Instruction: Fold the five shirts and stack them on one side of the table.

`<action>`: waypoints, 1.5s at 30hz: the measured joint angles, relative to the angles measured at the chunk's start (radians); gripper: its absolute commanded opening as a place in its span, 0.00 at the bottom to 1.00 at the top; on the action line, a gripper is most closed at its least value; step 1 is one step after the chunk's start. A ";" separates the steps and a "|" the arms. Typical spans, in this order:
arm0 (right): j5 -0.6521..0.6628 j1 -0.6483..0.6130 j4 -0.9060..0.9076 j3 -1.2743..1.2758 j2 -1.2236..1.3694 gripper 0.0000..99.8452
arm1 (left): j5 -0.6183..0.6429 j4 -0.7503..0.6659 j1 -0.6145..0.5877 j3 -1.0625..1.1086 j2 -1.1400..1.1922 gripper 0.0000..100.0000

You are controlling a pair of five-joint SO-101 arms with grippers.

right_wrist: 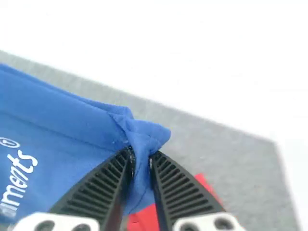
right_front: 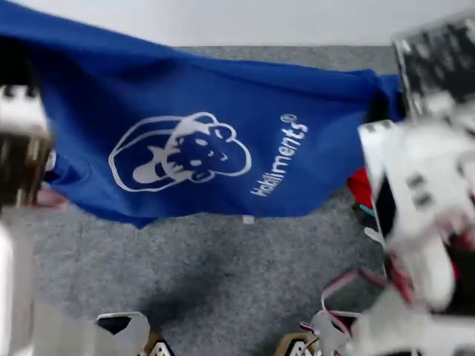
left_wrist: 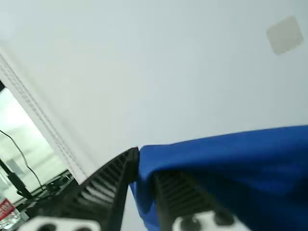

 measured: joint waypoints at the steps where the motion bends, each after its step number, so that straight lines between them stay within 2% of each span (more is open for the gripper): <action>1: 0.011 0.009 0.002 0.000 -0.037 0.01 | 0.000 0.038 0.000 -0.044 -0.002 0.00; 6: 0.086 0.043 0.002 0.018 -0.172 0.01 | -0.032 0.253 -0.008 -0.227 -0.018 0.00; 11: 0.147 0.043 0.003 0.209 -0.290 0.01 | -0.058 0.285 -0.068 -0.233 -0.055 0.00; 18: 0.157 0.041 -0.015 0.594 -0.322 0.01 | -0.094 0.287 -0.086 0.144 -0.075 0.00; 22: 0.158 0.038 -0.150 0.829 -0.278 0.01 | -0.180 0.269 -0.046 0.463 -0.046 0.00; 25: 0.158 0.029 -0.310 0.997 -0.184 0.01 | -0.226 0.166 -0.017 0.743 0.017 0.00; 28: 0.158 0.029 -0.497 1.111 -0.081 0.01 | -0.232 -0.038 -0.011 0.993 0.087 0.00; 31: 0.158 0.029 -0.687 1.131 0.058 0.01 | -0.232 -0.262 -0.005 1.134 0.181 0.00; 37: 0.158 0.028 -0.957 1.043 0.364 0.01 | -0.238 -0.562 -0.003 1.131 0.385 0.00; 45: 0.158 0.023 -1.016 0.617 0.775 0.01 | -0.238 -0.764 -0.003 0.868 0.687 0.00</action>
